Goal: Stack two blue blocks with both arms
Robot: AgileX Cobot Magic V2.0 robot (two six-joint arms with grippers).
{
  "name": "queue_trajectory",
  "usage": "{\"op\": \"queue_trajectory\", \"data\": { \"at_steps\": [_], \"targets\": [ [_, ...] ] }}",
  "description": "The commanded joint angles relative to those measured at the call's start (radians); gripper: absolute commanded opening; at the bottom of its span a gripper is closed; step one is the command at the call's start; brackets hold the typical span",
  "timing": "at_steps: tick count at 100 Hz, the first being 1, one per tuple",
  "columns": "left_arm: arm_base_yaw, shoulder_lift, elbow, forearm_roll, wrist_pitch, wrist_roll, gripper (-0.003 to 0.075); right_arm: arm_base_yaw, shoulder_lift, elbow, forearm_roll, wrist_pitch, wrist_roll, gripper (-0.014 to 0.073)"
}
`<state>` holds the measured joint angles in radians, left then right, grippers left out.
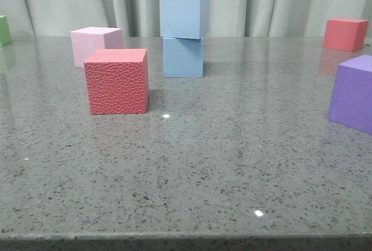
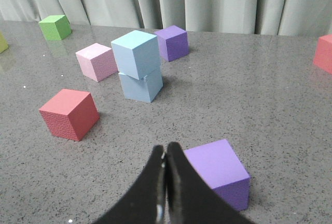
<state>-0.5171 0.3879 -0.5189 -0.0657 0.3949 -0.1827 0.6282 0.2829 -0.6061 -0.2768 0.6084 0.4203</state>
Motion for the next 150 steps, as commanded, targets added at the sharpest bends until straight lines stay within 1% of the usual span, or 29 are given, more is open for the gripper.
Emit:
{"op": "queue_trajectory", "data": {
  "at_steps": [1, 18, 86, 92, 98, 109, 116, 132, 139, 150],
  "targets": [
    [-0.006, -0.033, 0.004, 0.001, -0.089, 0.001, -0.0018, -0.003, -0.009, 0.01, -0.036, -0.13, -0.008, -0.0067],
    [-0.006, -0.063, 0.018, 0.001, -0.084, 0.001, -0.0018, -0.003, -0.012, 0.018, -0.038, -0.178, -0.008, -0.0067],
    [-0.006, -0.063, 0.02, 0.001, -0.084, 0.001, -0.0019, -0.003, -0.012, 0.018, -0.038, -0.175, -0.008, -0.0067],
    [-0.004, -0.063, 0.026, 0.05, -0.089, 0.001, -0.0019, -0.003, -0.012, 0.018, -0.038, -0.175, -0.008, -0.0067],
    [0.001, -0.068, 0.032, 0.084, -0.149, 0.001, -0.0019, -0.003, -0.012, 0.018, -0.038, -0.175, -0.008, -0.0067],
    [0.046, -0.08, 0.074, 0.084, -0.29, 0.003, -0.0019, -0.003, -0.012, 0.018, -0.038, -0.175, -0.008, -0.0067],
    [0.087, -0.101, 0.11, 0.086, -0.337, 0.009, -0.0019, -0.003, -0.012, 0.018, -0.038, -0.175, -0.008, -0.0067],
    [0.184, -0.166, 0.184, 0.086, -0.342, 0.058, -0.0018, -0.003, -0.012, 0.018, -0.038, -0.175, -0.008, -0.0067],
    [0.227, -0.19, 0.206, 0.086, -0.339, 0.058, -0.0018, -0.003, -0.012, 0.018, -0.038, -0.175, -0.008, -0.0067],
    [0.31, -0.231, 0.242, 0.089, -0.337, 0.096, -0.0018, -0.003, -0.012, 0.018, -0.038, -0.175, -0.008, -0.0067]
  ]
}}
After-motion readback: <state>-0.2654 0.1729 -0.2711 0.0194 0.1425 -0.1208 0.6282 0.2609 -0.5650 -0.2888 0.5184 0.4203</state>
